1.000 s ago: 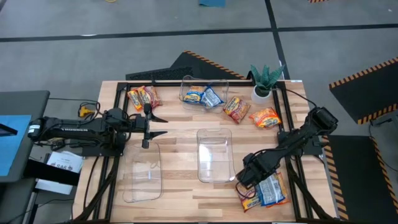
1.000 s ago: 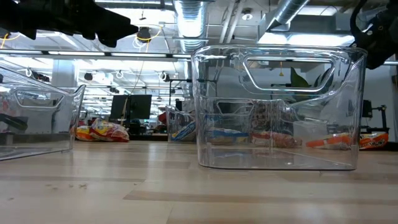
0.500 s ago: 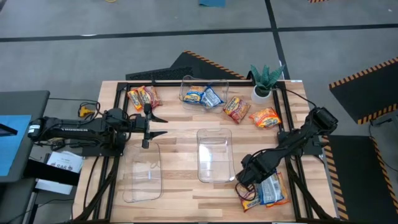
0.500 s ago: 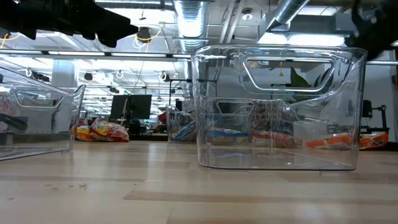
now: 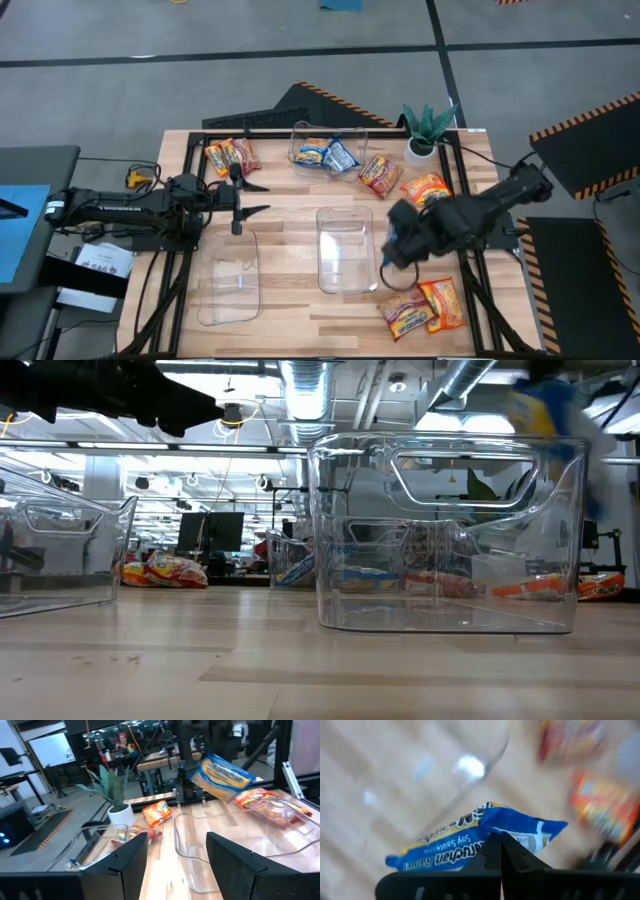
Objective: Sort Maruchan noodles
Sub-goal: Put the blue noodle pack into the top transparent bin
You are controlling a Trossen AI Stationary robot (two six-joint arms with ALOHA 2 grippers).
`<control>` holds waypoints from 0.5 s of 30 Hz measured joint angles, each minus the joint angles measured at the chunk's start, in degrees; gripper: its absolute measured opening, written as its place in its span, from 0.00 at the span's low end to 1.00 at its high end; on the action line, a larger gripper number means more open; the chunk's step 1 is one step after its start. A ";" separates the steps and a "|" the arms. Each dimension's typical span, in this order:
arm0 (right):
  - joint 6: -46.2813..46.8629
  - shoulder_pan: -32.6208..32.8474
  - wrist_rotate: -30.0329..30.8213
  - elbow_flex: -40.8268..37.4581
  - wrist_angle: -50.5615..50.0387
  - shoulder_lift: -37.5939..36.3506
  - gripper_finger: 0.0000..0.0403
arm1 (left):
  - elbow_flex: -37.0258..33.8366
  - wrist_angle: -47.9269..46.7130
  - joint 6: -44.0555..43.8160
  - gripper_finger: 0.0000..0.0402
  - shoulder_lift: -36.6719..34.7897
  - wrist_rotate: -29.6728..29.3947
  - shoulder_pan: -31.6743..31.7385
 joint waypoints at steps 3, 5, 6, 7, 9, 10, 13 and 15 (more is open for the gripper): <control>-5.99 -4.47 8.90 0.85 1.37 -2.31 0.02 | 0.00 0.87 0.01 0.48 0.00 -1.06 0.00; -11.94 -8.48 13.28 0.85 4.74 -3.54 0.02 | 0.00 2.13 0.02 0.48 0.00 -2.16 0.00; -15.47 -10.58 15.19 0.85 7.17 -4.01 0.02 | 0.00 2.78 0.04 0.48 0.00 -2.75 0.00; -19.36 -13.00 16.71 0.85 10.08 -4.41 0.02 | 0.02 3.08 0.04 0.48 -0.04 -3.47 0.00; -28.47 -17.81 18.46 0.85 17.73 -4.69 0.02 | 0.02 3.22 0.21 0.48 -0.14 -5.06 0.00; -33.14 -20.25 18.45 0.85 22.06 -4.69 0.02 | 0.02 3.25 0.58 0.48 -0.22 -5.92 0.00; -46.81 -27.15 18.16 0.85 36.18 -3.72 0.02 | 0.02 3.38 1.33 0.48 -0.24 -8.28 0.00; -54.14 -31.53 16.30 0.85 44.25 -2.00 0.02 | 0.02 3.36 1.27 0.48 -0.24 -9.06 0.02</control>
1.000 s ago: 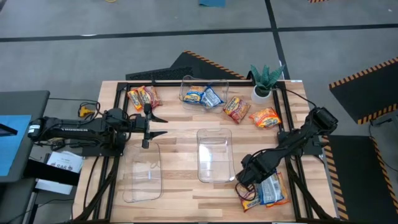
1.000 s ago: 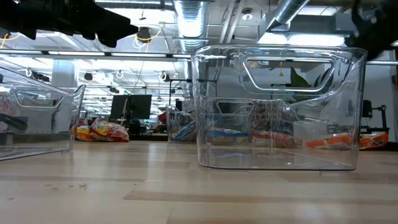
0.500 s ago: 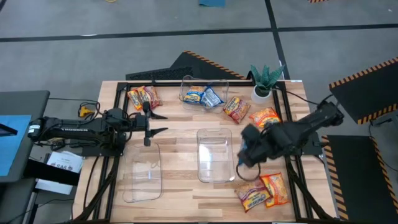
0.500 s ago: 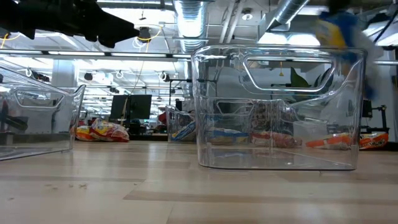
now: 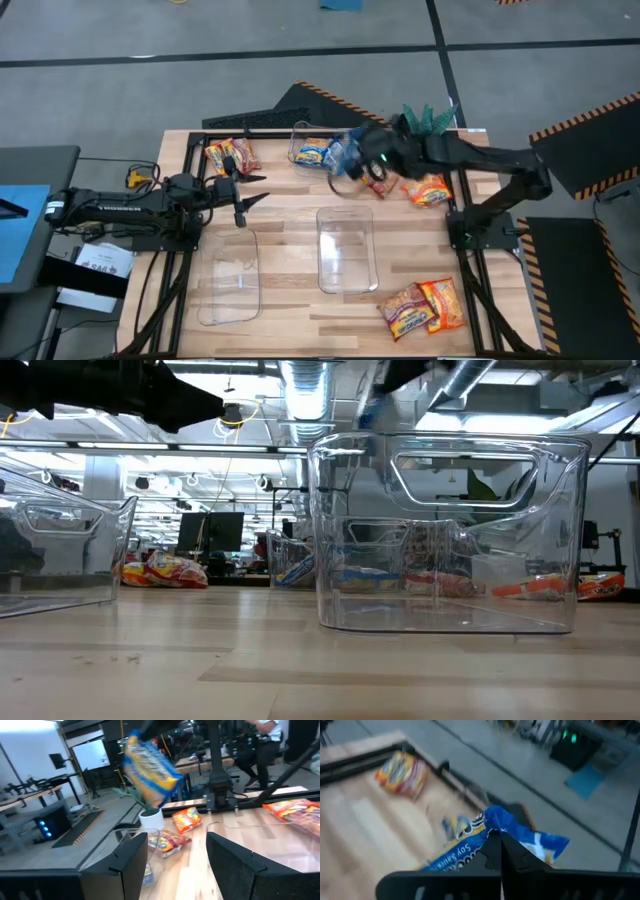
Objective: Sort Maruchan noodles
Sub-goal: Put the blue noodle pack into the top transparent bin
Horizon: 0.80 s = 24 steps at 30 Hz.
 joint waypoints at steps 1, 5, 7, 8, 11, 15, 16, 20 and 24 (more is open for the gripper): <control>-2.67 -2.09 -1.33 0.00 2.99 0.98 0.02 | 0.00 -0.19 -0.03 0.48 0.00 -0.04 0.00; -6.29 -10.07 -6.75 0.02 7.70 5.61 0.02 | 0.00 -3.38 -1.72 0.48 0.00 0.21 -0.02; -6.34 -13.44 -9.68 0.00 5.56 8.56 0.02 | 0.00 -4.54 -2.04 0.48 0.00 0.22 -0.02; -6.14 -14.73 -10.38 0.00 4.30 10.13 0.02 | 0.00 -5.12 -2.04 0.48 0.00 0.20 -0.02; -5.90 -17.12 -10.42 -0.09 -0.76 14.21 0.02 | 0.00 -6.45 -3.11 0.48 0.00 0.20 -0.02; -5.93 -19.08 -10.89 -0.14 -0.22 18.43 0.02 | 0.00 -6.93 -4.51 0.48 0.00 0.19 -0.02; -6.03 -19.40 -11.98 -0.15 0.88 19.20 0.02 | 0.00 -7.20 -4.55 0.48 0.00 0.16 -0.02; -6.30 -19.13 -15.01 -0.13 4.79 21.43 0.03 | 0.00 -7.34 -4.64 0.48 0.00 0.14 -0.02; -6.78 -17.64 -14.81 -0.13 3.46 22.24 0.11 | 0.00 -7.33 -4.59 0.48 0.00 0.05 -0.02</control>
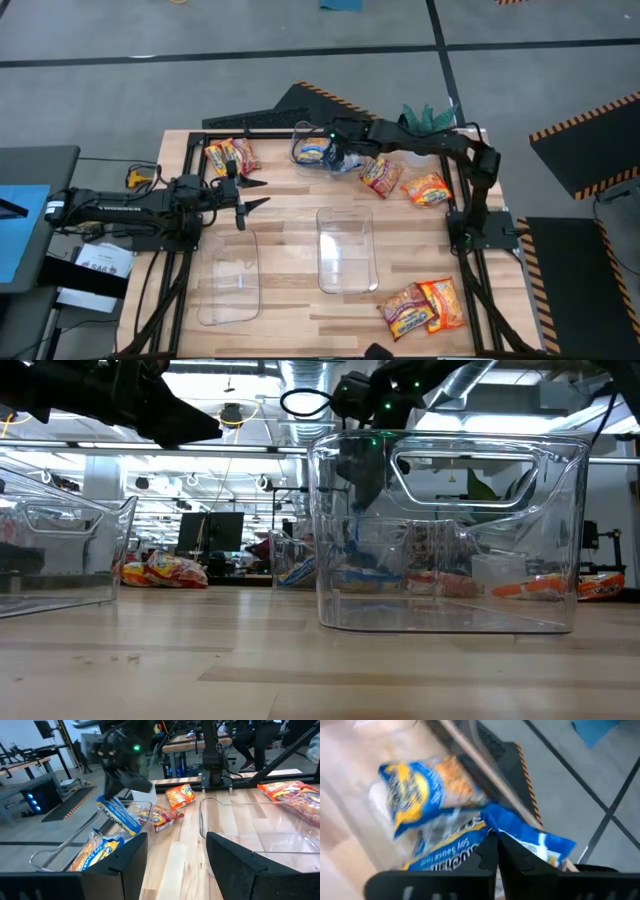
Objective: Sort Maruchan noodles
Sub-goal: Put the blue noodle pack into the top transparent bin, then put the top left red noodle pack into the right transparent bin
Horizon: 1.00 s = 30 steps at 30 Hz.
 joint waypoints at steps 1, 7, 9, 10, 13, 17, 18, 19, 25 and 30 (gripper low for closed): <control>-0.44 0.26 -0.03 0.00 -0.86 -0.01 0.12 | 0.00 -0.01 0.00 0.48 0.00 0.00 0.00; -0.65 1.00 3.56 0.09 -4.49 -1.79 0.18 | 0.00 0.01 0.01 0.48 0.00 -0.02 0.00; -0.65 1.00 3.61 0.09 -5.82 -3.37 0.21 | 0.00 -0.01 0.00 0.48 0.00 -0.02 0.00; -0.65 1.00 3.62 0.10 -5.37 -4.11 0.23 | 0.00 0.01 0.01 0.48 0.00 -0.02 0.00; -0.62 1.08 3.35 0.11 -5.68 -6.60 0.30 | 0.00 0.01 0.02 0.48 0.00 -0.02 0.00; -0.59 2.03 3.20 0.11 -6.42 -9.99 0.43 | 0.00 0.01 0.02 0.48 0.00 -0.03 0.00; -0.58 2.47 3.19 0.11 -7.44 -10.71 0.46 | 0.00 -0.01 -0.01 0.48 0.00 -0.02 0.00; -0.59 2.84 3.19 0.11 -8.88 -11.46 0.49 | 0.00 -0.01 -0.19 0.48 0.00 -0.02 -0.01; 1.49 5.17 3.05 -5.01 -17.00 -17.05 0.59 | 0.00 -0.01 -0.67 0.48 0.00 -0.02 0.00; 4.77 6.83 2.52 -20.49 -15.07 -26.04 0.59 | 0.00 0.01 -0.76 0.48 0.00 0.15 -0.02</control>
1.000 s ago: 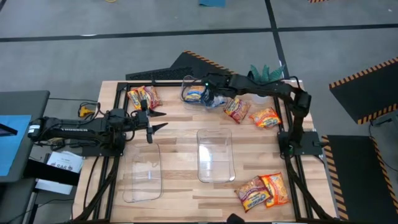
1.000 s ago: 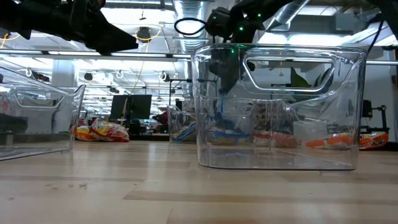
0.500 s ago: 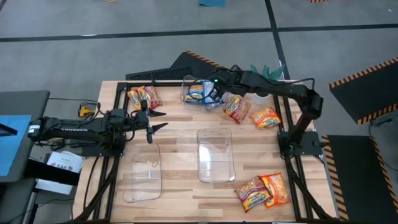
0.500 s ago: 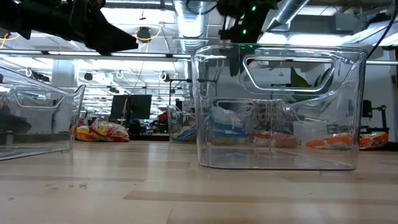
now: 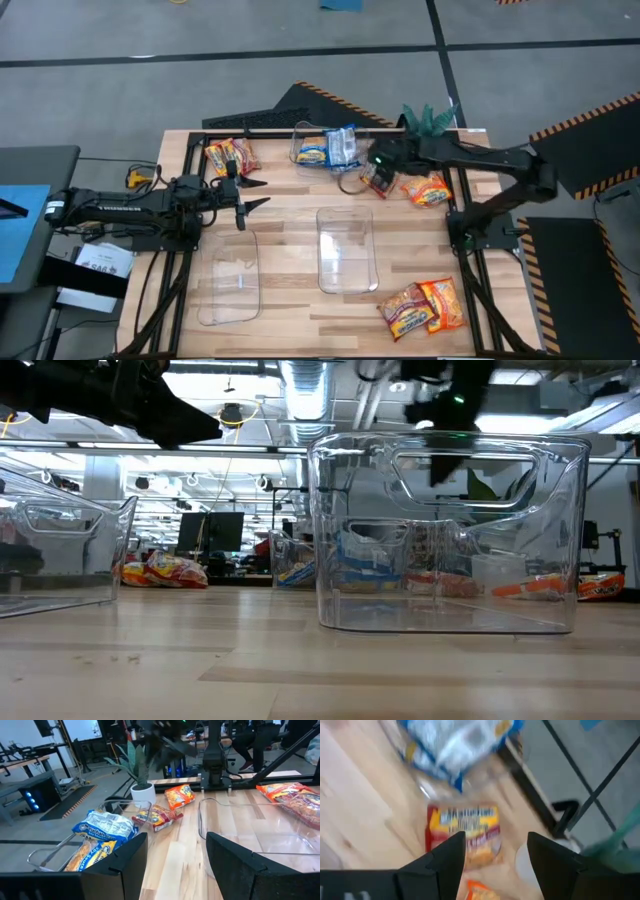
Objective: Sort Maruchan noodles
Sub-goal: Put the top left red noodle pack into the right transparent bin
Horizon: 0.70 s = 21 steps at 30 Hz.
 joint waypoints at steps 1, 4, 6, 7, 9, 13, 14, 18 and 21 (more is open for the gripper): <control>0.80 0.41 -0.53 -3.21 1.13 -2.12 0.59 | 0.00 -0.02 0.12 0.48 0.00 0.01 0.00; 3.78 1.98 -1.49 -11.48 7.23 -8.73 0.58 | 0.00 0.00 2.19 0.48 0.00 0.00 0.01; 4.87 3.22 -2.15 -16.14 12.21 -13.06 0.58 | 0.00 0.00 2.55 0.48 0.00 0.01 0.02; 5.39 3.93 -2.43 -18.29 15.32 -14.88 0.58 | 0.00 0.00 2.56 0.48 0.00 0.01 0.00; 6.02 5.52 -2.56 -22.24 21.75 -18.19 0.58 | 0.00 0.00 2.48 0.48 0.00 0.02 0.02; 6.17 8.37 -2.53 -28.38 35.01 -22.25 0.58 | 0.00 -0.22 0.89 0.48 0.35 -1.01 0.00; 6.14 8.96 -2.52 -29.37 37.66 -22.61 0.58 | 0.00 -0.25 0.32 0.48 0.66 -2.52 -0.02; 4.88 10.58 -2.50 -31.29 44.97 -22.81 0.58 | 0.47 -1.00 -2.09 0.48 4.61 -17.01 0.49; 3.79 10.91 -2.48 -31.29 47.75 -21.96 0.58 | 4.38 -8.14 -2.42 0.48 10.07 -21.97 3.83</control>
